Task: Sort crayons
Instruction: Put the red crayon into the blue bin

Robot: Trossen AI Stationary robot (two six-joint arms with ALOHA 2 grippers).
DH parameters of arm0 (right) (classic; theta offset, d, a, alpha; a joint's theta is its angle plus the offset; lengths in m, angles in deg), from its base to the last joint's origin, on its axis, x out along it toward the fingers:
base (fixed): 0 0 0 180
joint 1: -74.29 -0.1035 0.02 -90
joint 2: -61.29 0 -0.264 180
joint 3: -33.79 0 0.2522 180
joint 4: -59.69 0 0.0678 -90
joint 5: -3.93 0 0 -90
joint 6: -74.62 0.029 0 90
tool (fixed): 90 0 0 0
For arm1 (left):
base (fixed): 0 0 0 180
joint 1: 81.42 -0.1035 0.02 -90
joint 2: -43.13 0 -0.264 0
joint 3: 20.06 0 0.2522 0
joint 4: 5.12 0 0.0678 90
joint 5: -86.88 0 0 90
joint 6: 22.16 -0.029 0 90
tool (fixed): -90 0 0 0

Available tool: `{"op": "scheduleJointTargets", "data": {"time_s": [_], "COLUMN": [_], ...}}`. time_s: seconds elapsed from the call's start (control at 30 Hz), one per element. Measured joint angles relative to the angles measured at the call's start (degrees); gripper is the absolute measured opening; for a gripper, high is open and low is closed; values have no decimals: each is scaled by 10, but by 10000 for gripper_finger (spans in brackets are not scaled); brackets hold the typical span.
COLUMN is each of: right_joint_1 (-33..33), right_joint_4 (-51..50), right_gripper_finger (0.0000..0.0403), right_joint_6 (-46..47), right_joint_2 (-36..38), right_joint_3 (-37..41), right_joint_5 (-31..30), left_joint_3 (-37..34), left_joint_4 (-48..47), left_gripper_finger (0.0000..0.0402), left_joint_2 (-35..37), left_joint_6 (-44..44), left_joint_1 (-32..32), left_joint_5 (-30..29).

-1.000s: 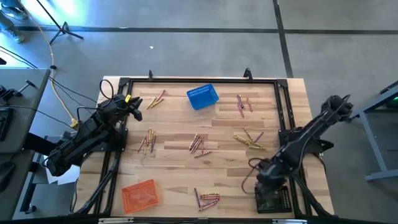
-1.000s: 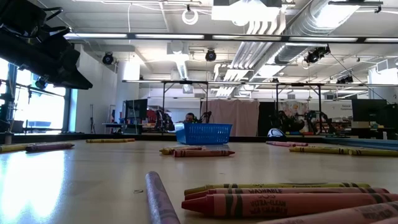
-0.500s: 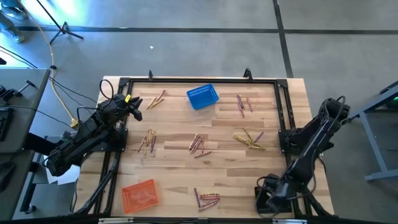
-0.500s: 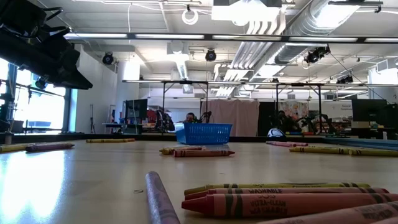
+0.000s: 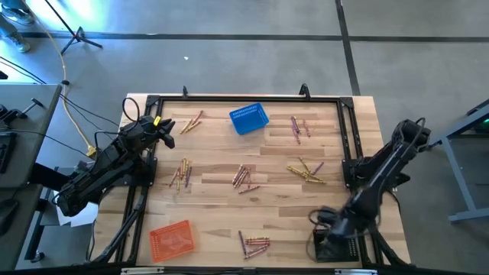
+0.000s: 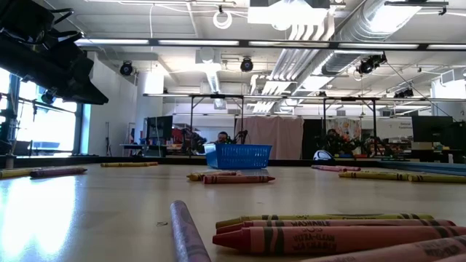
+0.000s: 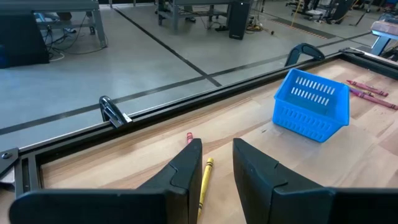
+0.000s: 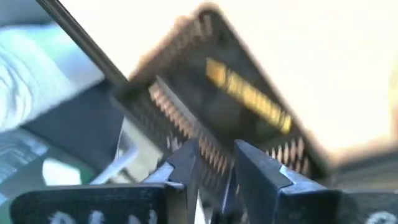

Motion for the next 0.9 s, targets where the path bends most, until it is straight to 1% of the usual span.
{"op": "scheduleJointTargets", "data": {"time_s": [0.17,0.23,0.37,0.53,0.6,0.73,0.9], "right_joint_1": [90,128,205,315,366,484,624], "right_joint_4": [-57,-93,-156,-193,-192,-177,-84], "right_gripper_finger": [83,83,83,83,83,83,83], "right_joint_6": [-137,-172,-217,-280,-301,-349,-413], "right_joint_2": [13,16,16,16,16,16,16], "right_joint_3": [0,0,0,0,0,0,0], "right_joint_5": [-67,-86,-93,-95,-105,-145,-157], "left_joint_3": [0,0,0,0,0,0,0], "left_joint_4": [0,0,0,0,0,0,0], "left_gripper_finger": [76,76,76,76,76,76,76], "left_joint_2": [0,0,0,0,0,0,0], "left_joint_6": [0,0,0,0,0,0,0], "left_joint_1": [0,0,0,0,0,0,0], "left_joint_5": [0,0,0,0,0,0,0]}}
